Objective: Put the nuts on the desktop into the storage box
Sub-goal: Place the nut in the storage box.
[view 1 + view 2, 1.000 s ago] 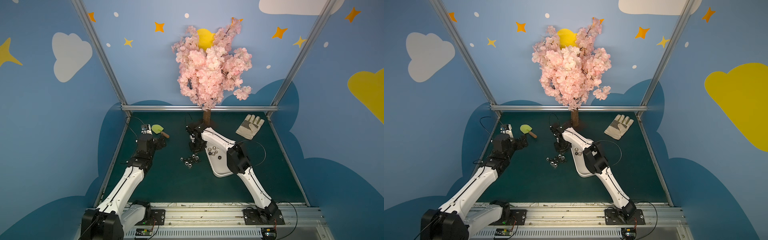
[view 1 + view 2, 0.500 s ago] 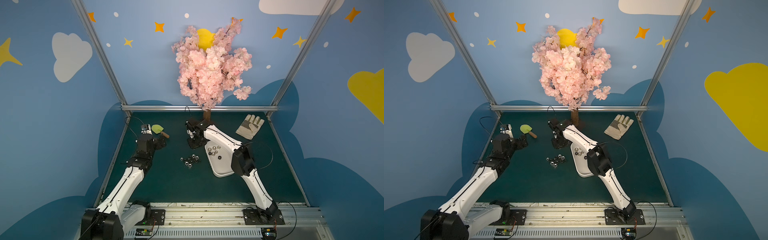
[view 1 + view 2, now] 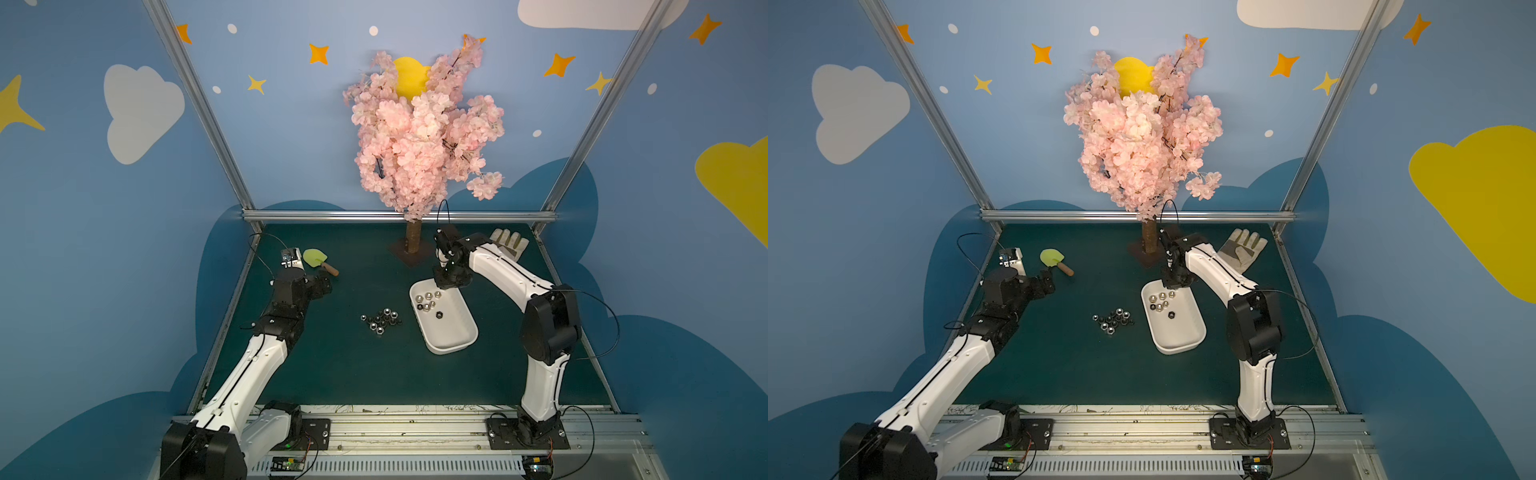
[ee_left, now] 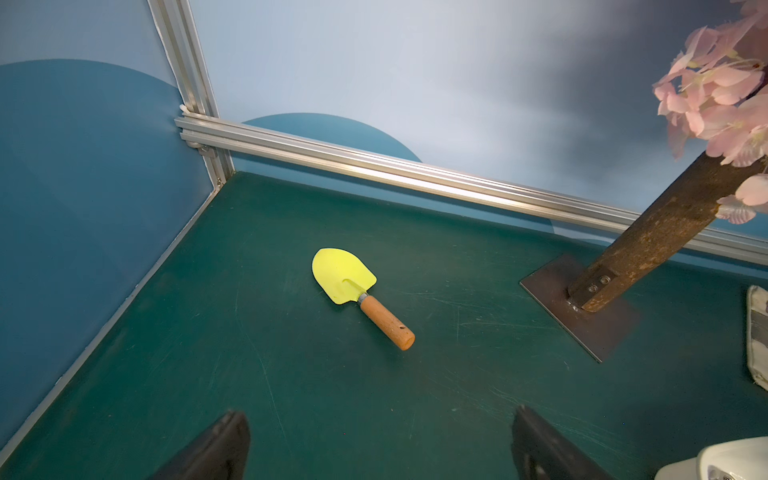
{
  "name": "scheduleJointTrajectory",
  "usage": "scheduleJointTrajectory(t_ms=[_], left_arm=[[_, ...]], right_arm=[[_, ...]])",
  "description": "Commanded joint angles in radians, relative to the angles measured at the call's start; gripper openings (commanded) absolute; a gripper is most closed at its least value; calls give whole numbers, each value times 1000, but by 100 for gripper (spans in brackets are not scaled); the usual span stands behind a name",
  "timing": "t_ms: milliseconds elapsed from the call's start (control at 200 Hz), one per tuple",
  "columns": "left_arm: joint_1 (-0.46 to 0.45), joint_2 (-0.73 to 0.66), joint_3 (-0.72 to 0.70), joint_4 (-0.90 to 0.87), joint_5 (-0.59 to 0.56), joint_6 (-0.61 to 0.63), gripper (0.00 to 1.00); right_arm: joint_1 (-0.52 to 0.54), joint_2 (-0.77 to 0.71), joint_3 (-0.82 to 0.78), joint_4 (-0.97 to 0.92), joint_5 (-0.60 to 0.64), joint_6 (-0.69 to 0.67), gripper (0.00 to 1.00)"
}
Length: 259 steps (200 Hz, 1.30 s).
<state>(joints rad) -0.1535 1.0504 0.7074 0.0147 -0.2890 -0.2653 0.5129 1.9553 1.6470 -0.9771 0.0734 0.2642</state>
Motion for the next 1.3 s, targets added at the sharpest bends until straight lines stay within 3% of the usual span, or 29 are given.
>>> scheduleJointTrajectory(t_ms=[0,521,661,851,1157,1292], left_arm=[[-3,4,6,1,-1,11,100],[-3,16,23,-22,-10,23,100],[-3,22,22,-24,-9,24,100],[-3,24,26,-25,-6,23,100],[-3,27,26,-24,-1,19,100],[-3,29,24,-24,2,19,100]], right_arm=[[-5,-15,-47,41,-22,-11,14],[-5,174,38,58,-38,-27,18],[-3,199,59,51,-42,-25,25],[11,174,78,37,-29,-24,40],[133,16,114,38,28,-18,41],[206,34,186,40,-17,-16,43]])
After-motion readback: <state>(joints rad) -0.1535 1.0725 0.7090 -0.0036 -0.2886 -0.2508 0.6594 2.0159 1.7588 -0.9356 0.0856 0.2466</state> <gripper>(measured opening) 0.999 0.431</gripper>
